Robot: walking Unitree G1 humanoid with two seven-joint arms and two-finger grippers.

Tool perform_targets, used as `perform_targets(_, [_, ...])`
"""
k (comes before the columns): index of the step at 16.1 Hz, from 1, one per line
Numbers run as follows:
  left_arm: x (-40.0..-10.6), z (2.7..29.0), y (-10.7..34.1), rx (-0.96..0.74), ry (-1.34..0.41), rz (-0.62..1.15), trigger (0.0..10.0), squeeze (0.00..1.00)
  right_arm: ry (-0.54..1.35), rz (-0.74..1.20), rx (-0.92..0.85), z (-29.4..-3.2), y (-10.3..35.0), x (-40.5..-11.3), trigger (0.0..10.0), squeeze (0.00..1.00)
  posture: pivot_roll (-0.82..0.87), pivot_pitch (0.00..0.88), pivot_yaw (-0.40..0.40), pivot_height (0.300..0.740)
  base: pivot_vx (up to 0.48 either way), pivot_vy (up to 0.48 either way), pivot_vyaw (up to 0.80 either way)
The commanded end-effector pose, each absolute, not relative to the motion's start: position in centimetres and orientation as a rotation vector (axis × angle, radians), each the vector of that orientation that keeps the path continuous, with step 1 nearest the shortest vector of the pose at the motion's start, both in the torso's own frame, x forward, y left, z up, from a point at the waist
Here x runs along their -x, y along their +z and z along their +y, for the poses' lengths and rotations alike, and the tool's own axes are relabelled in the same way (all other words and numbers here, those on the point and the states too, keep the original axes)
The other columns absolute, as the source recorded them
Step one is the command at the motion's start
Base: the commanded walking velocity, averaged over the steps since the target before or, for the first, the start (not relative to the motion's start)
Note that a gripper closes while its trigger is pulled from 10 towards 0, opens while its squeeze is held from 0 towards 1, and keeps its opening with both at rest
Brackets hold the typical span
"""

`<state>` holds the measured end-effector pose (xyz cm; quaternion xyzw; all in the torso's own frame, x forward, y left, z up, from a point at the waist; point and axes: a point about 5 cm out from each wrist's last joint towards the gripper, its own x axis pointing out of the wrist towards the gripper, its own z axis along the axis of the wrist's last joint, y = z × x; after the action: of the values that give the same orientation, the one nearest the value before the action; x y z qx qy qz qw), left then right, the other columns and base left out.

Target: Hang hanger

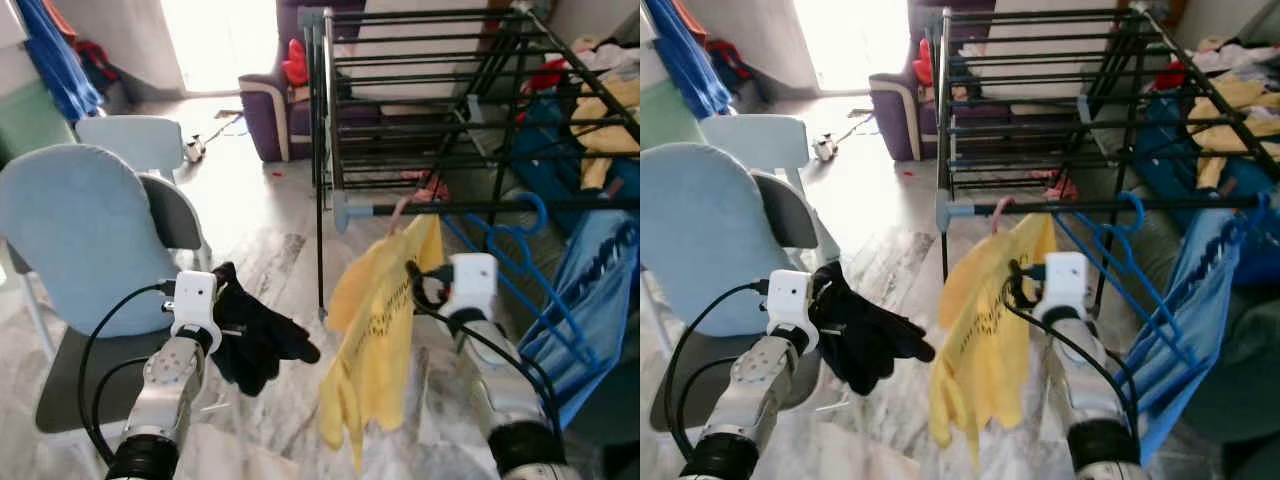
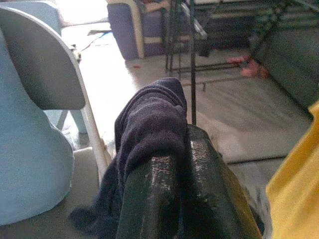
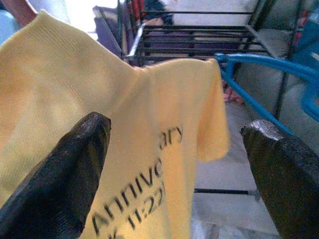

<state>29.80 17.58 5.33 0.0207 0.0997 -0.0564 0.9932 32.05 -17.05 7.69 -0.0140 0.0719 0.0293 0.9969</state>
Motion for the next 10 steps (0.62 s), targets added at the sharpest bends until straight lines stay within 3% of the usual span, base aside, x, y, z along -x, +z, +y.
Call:
perform_targets(1, [-29.7, 17.7, 5.9, -0.042, -0.085, 0.163, 10.0, 0.0, 0.077, 0.145, 0.047, -17.0, 7.7, -32.4, 10.0, 0.0, -0.06, 0.0, -0.025, 0.74, 0.0, 0.0, 0.0])
perform_targets(3, [-29.3, 18.3, 5.9, -0.047, -0.054, 0.156, 10.0, 0.0, 0.098, 0.145, 0.036, -16.1, 7.9, -32.8, 10.0, 0.0, -0.04, 0.0, -0.044, 0.74, 0.0, 0.0, 0.0])
perform_targets(7, [-29.0, 18.7, 6.0, -0.053, -0.053, 0.161, 10.0, 0.0, 0.093, 0.119, 0.033, -15.8, 8.2, -32.9, 10.0, 0.0, -0.04, 0.0, -0.009, 0.74, 0.0, 0.0, 0.0])
perform_targets(10, [-29.7, 18.0, 6.1, -0.031, -0.083, 0.172, 10.0, 0.0, 0.034, 0.094, 0.076, -17.0, 8.4, -32.6, 10.0, 0.0, -0.07, 0.0, 0.021, 0.74, 0.0, -0.292, 0.0])
